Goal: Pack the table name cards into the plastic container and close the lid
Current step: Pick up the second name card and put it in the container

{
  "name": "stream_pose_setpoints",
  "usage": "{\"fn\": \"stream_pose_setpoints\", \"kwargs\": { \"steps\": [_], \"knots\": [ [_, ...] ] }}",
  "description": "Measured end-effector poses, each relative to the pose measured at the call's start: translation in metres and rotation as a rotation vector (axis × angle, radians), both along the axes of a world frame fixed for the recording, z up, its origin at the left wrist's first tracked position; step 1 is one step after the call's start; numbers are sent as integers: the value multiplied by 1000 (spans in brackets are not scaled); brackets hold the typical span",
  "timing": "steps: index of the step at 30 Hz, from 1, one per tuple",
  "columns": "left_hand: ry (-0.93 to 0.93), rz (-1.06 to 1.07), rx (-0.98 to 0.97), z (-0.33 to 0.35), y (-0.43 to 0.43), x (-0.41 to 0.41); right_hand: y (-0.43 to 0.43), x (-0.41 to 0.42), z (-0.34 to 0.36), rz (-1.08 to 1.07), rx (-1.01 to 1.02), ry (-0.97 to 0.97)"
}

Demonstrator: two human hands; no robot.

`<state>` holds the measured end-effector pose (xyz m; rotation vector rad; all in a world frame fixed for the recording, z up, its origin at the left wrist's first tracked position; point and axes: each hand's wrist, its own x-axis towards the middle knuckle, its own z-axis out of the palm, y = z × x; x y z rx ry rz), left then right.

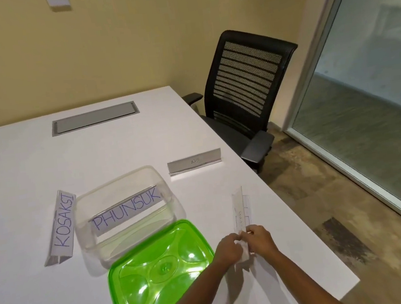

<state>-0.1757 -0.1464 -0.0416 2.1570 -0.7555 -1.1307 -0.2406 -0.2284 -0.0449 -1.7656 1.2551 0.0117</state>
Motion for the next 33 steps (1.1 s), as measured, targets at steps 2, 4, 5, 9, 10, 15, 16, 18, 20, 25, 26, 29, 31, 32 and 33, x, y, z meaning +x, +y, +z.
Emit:
{"fn": "stream_pose_setpoints", "kwargs": {
  "steps": [2, 4, 5, 9, 10, 15, 16, 18, 20, 25, 26, 29, 31, 32, 33],
  "knots": [
    [10, 12, 10, 0, 0, 1, -1, -1, 0, -11, -13, 10],
    [34, 40, 7, 0, 0, 3, -4, -2, 0, -7, -10, 17],
    [55, 64, 0, 0, 1, 4, -5, -2, 0, -16, 12, 3],
    [202, 183, -44, 4, 8, 12, -16, -3, 8, -183, 250, -205],
    [268, 217, -66, 6, 11, 14, -18, -2, 11, -237, 320, -270],
    [564, 307, -183, 18, 24, 23, -11, 7, 27, -362, 668, -589],
    [614, 348, -228, 20, 26, 24, -8, 10, 30, -344, 695, -602],
    [669, 442, -319, 24, 32, 29, -3, 16, 36, -294, 721, -612],
    [687, 491, -407, 28, 39, 37, 1, 21, 43, -255, 738, -613],
    [525, 530, -476, 46, 55, 66, 3, 34, 59, -209, 721, -632],
    [487, 540, -495, 50, 59, 72, 1, 37, 62, -217, 729, -656],
    [351, 574, -561, 62, 70, 88, -5, 46, 71, -234, 750, -725],
    [211, 585, -570, 68, 76, 93, -9, 53, 76, -215, 747, -734],
    [160, 581, -579, 69, 78, 94, -9, 57, 78, -196, 747, -725],
    [122, 576, -589, 71, 79, 93, -8, 62, 81, -171, 745, -717]
  ]
}}
